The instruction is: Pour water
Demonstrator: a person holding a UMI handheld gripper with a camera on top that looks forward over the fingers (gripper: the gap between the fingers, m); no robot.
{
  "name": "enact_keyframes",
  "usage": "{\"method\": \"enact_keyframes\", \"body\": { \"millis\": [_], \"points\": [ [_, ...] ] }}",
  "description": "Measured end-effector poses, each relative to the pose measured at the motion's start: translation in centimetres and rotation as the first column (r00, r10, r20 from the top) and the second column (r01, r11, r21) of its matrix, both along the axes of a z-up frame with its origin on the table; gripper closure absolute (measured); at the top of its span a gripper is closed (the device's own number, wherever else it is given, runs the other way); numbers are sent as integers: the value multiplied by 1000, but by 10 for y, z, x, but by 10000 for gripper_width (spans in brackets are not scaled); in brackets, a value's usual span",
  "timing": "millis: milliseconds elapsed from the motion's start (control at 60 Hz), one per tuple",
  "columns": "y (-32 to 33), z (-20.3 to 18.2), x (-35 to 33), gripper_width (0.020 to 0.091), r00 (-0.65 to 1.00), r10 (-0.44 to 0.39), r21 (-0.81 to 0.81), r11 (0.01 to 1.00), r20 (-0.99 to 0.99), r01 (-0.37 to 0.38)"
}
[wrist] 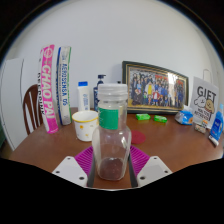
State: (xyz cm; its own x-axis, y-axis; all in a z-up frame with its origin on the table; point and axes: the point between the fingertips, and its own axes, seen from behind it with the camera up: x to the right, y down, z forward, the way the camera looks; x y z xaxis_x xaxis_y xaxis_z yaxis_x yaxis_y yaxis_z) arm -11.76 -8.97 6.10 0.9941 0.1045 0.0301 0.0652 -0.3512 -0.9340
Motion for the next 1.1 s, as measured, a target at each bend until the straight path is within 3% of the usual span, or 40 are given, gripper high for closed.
{"method": "enact_keyframes", "body": {
  "millis": [117,300,500,600,750,983,1100],
  "points": [
    [0,5,1,662,1000,-11,1,1000,26,11],
    [14,41,16,664,988,-24,26,999,155,20],
    [62,91,51,665,859,-24,40,999,511,5],
    [91,106,60,666,676,17,17,999,737,-43],
    [130,119,61,667,267,84,-55,992,960,-116],
    [163,128,50,665,-303,112,-157,979,946,-129],
    [171,128,42,664,-429,102,-179,973,898,-144]
  ]
}}
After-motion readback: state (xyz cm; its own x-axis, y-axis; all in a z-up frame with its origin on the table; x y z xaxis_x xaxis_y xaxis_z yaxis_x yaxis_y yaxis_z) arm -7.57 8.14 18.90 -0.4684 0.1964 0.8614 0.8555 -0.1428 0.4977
